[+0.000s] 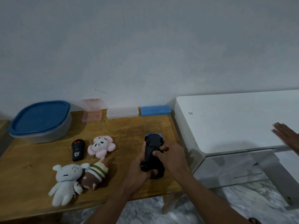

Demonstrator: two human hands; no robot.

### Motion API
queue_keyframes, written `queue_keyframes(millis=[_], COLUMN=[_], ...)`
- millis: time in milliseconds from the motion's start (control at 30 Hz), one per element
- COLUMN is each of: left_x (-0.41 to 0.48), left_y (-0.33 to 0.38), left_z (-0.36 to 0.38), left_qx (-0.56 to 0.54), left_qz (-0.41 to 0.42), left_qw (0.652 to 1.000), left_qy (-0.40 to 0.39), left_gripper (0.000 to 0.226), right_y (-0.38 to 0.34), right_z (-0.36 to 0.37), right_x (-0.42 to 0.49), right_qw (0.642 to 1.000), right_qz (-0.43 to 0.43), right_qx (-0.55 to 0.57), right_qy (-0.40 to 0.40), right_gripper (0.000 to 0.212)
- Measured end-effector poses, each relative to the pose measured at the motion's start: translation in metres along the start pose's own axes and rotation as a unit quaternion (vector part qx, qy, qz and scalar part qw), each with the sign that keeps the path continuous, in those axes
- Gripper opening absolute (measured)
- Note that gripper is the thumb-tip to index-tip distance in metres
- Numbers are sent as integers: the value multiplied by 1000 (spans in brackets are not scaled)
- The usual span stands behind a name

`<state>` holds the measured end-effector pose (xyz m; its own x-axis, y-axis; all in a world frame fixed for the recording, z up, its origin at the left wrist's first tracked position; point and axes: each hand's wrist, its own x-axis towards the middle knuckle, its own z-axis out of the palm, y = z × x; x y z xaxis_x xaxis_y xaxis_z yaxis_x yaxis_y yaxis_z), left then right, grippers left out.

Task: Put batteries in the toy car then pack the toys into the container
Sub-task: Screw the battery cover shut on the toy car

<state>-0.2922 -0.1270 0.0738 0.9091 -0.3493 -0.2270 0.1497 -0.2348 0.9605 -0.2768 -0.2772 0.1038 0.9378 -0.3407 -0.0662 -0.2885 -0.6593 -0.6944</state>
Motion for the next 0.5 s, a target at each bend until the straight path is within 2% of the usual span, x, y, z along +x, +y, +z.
queue_keyframes(millis=[133,400,500], left_x=[-3,-6,-8], left_y=[-1,-10,-14], left_z=[-7,-21,-26], left_qx=[8,2,6], left_qz=[-1,-10,-6], left_qw=[1000,1000,1000], left_qy=[-10,-21,-28], left_gripper=[105,109,109], right_y=[-1,-7,-12], right_z=[4,12,14], right_x=[-2,-5,-7], right_qw=[1000,999,998], right_qz=[12,37,55], right_qx=[14,25,20], right_qy=[-7,-10,4], right_gripper=[29,18,21])
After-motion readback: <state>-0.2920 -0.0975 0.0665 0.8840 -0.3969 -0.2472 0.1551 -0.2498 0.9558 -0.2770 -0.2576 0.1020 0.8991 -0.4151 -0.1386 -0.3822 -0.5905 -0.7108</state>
